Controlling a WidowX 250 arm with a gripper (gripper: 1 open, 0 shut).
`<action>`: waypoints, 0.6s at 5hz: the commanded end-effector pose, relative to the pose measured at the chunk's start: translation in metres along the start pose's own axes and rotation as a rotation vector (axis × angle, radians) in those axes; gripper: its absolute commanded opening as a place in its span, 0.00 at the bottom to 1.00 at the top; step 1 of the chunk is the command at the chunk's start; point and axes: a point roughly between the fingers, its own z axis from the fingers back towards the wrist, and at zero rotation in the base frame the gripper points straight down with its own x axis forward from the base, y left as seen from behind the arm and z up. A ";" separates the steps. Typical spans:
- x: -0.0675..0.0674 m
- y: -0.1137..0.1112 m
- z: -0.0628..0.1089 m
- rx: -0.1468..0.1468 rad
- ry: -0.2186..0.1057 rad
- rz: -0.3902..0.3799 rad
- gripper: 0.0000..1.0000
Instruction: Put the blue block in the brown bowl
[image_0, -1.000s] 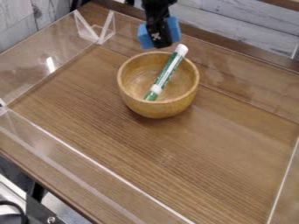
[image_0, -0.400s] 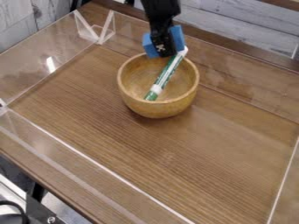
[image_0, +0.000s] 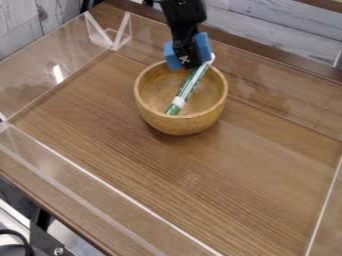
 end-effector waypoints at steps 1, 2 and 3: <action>0.009 0.010 0.019 0.078 -0.030 -0.018 0.00; 0.008 0.009 0.017 0.084 -0.032 -0.013 0.00; 0.007 0.007 0.010 0.086 -0.030 -0.014 1.00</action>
